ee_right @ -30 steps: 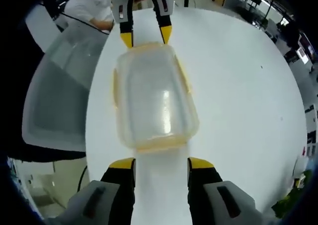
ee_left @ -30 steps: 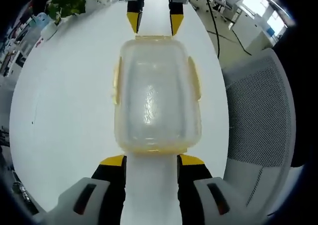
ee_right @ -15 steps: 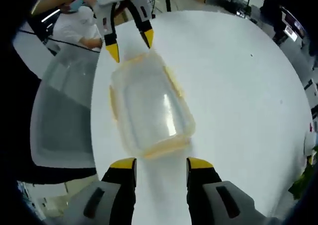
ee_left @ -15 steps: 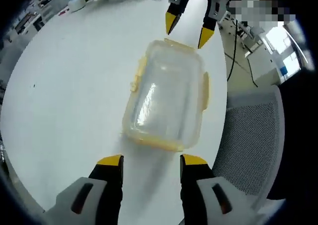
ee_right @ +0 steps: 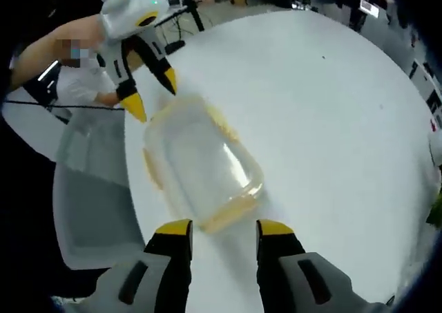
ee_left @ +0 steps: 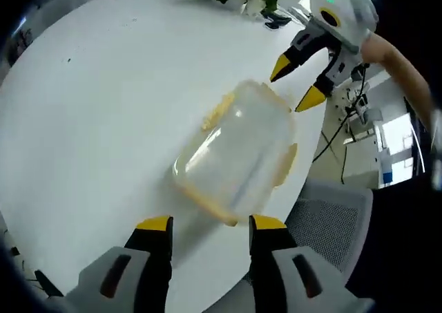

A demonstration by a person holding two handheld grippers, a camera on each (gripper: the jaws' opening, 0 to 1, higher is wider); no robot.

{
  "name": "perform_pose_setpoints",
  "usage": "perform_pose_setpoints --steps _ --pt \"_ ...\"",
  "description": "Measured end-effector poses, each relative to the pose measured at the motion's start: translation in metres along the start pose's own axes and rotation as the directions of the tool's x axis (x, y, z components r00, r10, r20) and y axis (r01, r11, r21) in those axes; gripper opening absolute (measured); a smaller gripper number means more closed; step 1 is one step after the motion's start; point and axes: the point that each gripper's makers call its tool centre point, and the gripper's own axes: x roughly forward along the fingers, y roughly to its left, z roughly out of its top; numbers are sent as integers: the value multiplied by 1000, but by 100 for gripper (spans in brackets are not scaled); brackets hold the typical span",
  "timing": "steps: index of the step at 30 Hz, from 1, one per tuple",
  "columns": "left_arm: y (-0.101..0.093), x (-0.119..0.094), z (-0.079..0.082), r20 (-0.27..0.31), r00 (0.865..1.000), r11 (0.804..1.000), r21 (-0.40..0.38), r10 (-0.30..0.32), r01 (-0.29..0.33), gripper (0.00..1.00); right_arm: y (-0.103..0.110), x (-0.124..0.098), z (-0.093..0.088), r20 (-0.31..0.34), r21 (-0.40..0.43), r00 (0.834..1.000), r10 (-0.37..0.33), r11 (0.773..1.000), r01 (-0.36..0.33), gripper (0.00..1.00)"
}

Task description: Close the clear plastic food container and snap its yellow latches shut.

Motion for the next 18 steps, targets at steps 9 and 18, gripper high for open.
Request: perform_pose_setpoints --steps 9,18 --pt "-4 1 6 93 994 966 -245 -57 78 43 -3 0 7 34 147 999 -4 989 -1 32" --pt "3 5 3 116 992 928 -361 -49 88 43 -6 3 3 39 255 999 -13 967 3 30"
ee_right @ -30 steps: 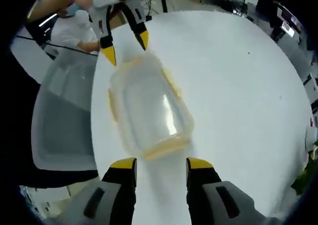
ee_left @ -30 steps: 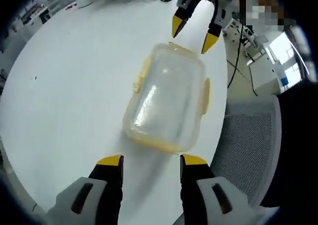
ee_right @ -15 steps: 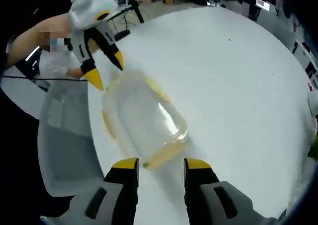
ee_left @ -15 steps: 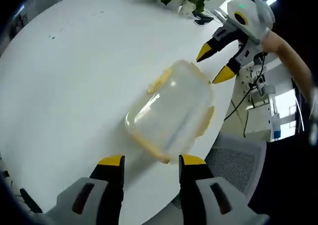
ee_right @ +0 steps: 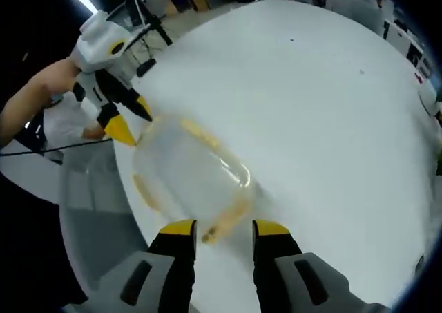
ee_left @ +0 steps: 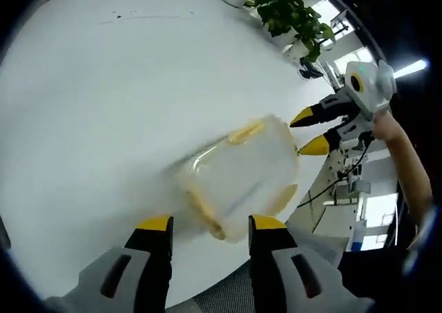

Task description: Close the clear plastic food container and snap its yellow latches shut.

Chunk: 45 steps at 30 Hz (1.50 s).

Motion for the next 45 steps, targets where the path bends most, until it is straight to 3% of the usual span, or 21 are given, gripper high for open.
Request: perform_pose_setpoints --steps 5,10,17,20,25,27,41,45 --pt "-5 2 2 40 999 997 -67 -20 23 42 1 0 4 39 86 999 18 996 -21 31" --pt "0 6 -3 24 1000 997 -83 -6 8 42 4 2 7 63 140 997 33 989 -41 31" --pt "-5 10 -2 34 999 991 -126 -28 32 40 5 10 8 70 136 997 23 990 -33 29" --pt "-4 13 -3 27 999 991 -129 -28 31 36 5 12 2 44 136 999 21 990 -27 28" --pt "-7 16 -3 43 997 981 -181 -62 68 35 4 13 4 65 172 997 34 984 -45 28" --pt "-13 17 -3 46 994 972 -212 -97 105 30 5 13 4 64 182 997 38 982 -50 27" --pt "-13 19 -5 12 996 971 -223 -85 85 27 7 15 3 28 202 999 17 979 -22 22" --pt "-16 18 -7 7 997 968 -236 -82 82 27 4 12 2 34 252 999 12 968 -21 18"
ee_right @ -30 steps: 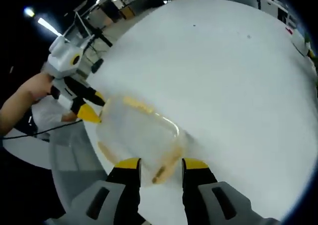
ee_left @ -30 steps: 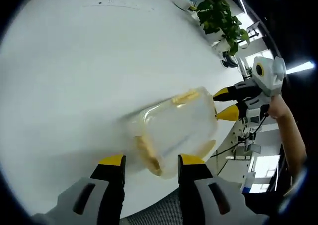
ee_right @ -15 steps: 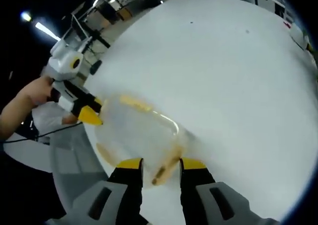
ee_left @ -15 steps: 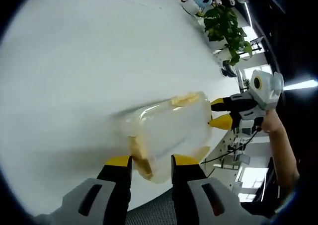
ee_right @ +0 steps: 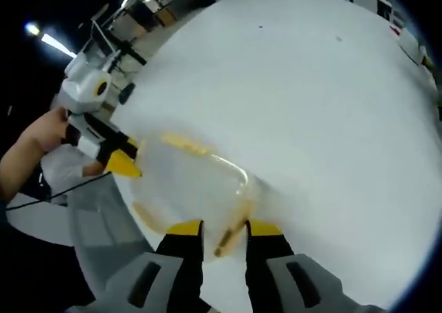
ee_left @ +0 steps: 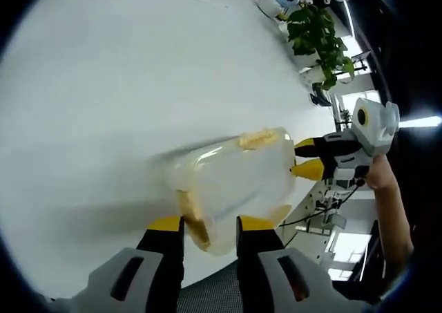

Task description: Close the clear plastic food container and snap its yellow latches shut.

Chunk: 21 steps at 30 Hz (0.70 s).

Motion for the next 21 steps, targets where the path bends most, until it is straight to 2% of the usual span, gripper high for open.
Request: perform_pose_setpoints --steps 5,12,16,18,21 --pt "-2 0 -1 0 1000 1000 -1 -3 3 26 0 1 0 20 8 1000 4 1000 -4 17" --pt "-8 -2 -6 -9 1000 999 -32 -19 19 24 1 2 2 0 18 1000 3 1000 -3 17" --pt "-11 -4 0 1 1000 999 -40 3 -3 24 4 0 -4 -8 51 1000 21 998 -21 15" --pt "-12 -3 3 -4 1000 999 -38 4 -4 24 5 -1 -4 24 86 999 24 996 -26 14" --pt "-13 -3 3 -6 1000 999 -40 2 -2 24 8 -1 -3 24 71 1000 20 997 -21 14"
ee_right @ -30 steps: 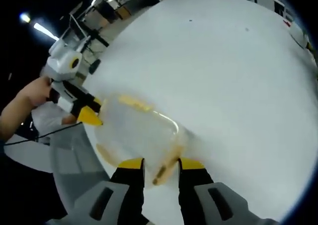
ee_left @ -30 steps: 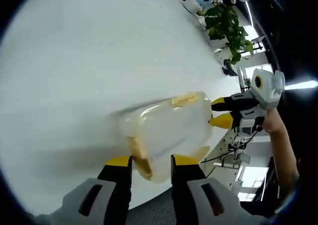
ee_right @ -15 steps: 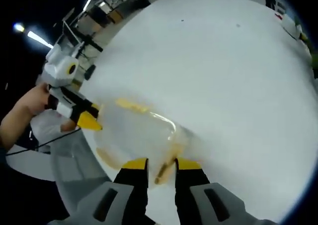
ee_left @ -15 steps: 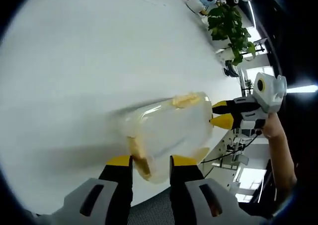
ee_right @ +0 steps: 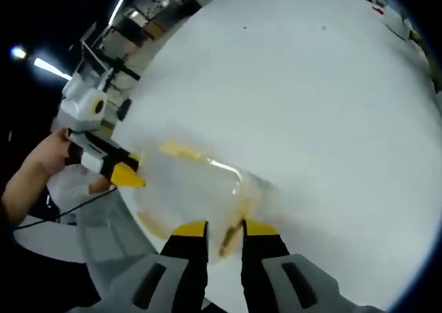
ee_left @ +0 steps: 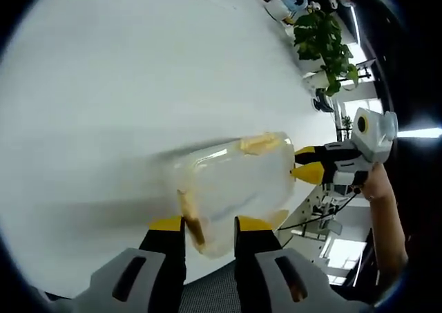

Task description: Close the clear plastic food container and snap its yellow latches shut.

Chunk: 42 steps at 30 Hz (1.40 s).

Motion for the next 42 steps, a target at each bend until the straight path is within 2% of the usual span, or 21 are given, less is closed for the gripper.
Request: perform_pose_setpoints --steps 5,13,17,22,29,31,32,34,38,42 --pt "-5 1 -3 -4 1000 1000 10 -2 3 24 -2 1 2 2 5 1000 -14 1000 14 15" --pt "-1 3 -3 12 1000 1000 18 -6 6 25 -3 2 4 9 19 1000 -5 1000 5 15" --pt "1 4 -3 8 1000 999 36 -18 17 25 -3 1 4 34 24 999 -37 999 36 14" --pt "12 1 6 10 1000 997 75 -6 5 25 2 3 -1 43 65 999 -20 998 18 13" --pt "17 1 6 18 1000 995 99 -17 15 27 1 2 -1 71 83 997 -2 997 -4 14" --pt "19 0 7 31 999 992 126 -20 16 28 2 2 -2 81 78 997 1 997 -8 15" --pt "21 0 10 42 999 985 173 -7 0 29 2 2 -1 92 77 996 5 997 -12 16" --pt "19 -1 9 55 998 982 187 15 -25 30 2 3 1 128 91 992 7 996 -19 16" --pt "19 3 3 54 998 971 238 19 -32 36 4 4 2 148 66 989 10 998 -20 16" --pt "18 4 3 58 998 961 271 36 -50 40 5 4 5 143 -15 990 -16 1000 19 17"
